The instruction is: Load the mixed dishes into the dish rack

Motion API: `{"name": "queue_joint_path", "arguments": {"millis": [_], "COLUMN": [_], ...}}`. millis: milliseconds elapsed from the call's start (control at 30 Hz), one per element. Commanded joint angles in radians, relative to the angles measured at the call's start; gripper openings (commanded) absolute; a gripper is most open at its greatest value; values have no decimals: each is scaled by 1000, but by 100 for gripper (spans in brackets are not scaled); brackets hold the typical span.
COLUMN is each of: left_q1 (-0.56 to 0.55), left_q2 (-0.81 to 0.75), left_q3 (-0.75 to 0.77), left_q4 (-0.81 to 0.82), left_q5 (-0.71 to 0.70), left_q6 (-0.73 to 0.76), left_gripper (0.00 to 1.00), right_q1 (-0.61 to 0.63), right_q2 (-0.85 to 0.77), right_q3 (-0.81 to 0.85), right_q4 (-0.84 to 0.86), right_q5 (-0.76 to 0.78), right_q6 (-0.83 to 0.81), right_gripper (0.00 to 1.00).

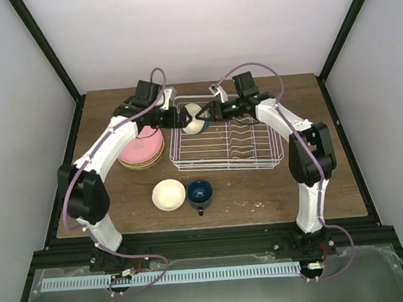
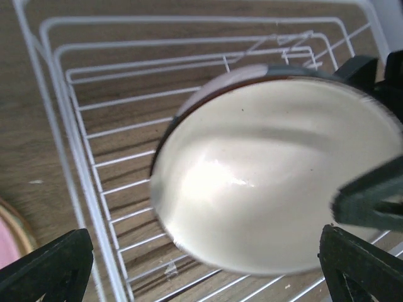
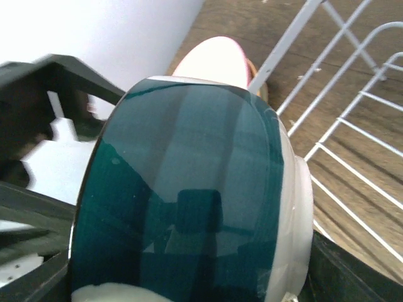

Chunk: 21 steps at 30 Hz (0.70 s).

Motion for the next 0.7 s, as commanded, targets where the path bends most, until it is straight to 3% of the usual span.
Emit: {"name": "queue_joint_path", "arguments": {"millis": [0, 200, 367, 667], "left_q1": [53, 136, 167, 177], "left_q2": [-104, -224, -258, -295], "left_q3": [2, -4, 0, -23], "left_q4": [-12, -73, -120, -123], "left_q5": [-12, -71, -134, -210], "left_q6": [0, 28, 59, 27], "left_gripper": [100, 100, 100, 100], "right_q1": [9, 15, 90, 242], "right_q2": [-6, -8, 15, 19], "right_q3": [99, 202, 334, 346], "right_q4": [-88, -232, -361, -347], "right_q5": [107, 335, 674, 1132], "right_q6": [-88, -172, -278, -378], "right_gripper": [58, 58, 58, 57]}}
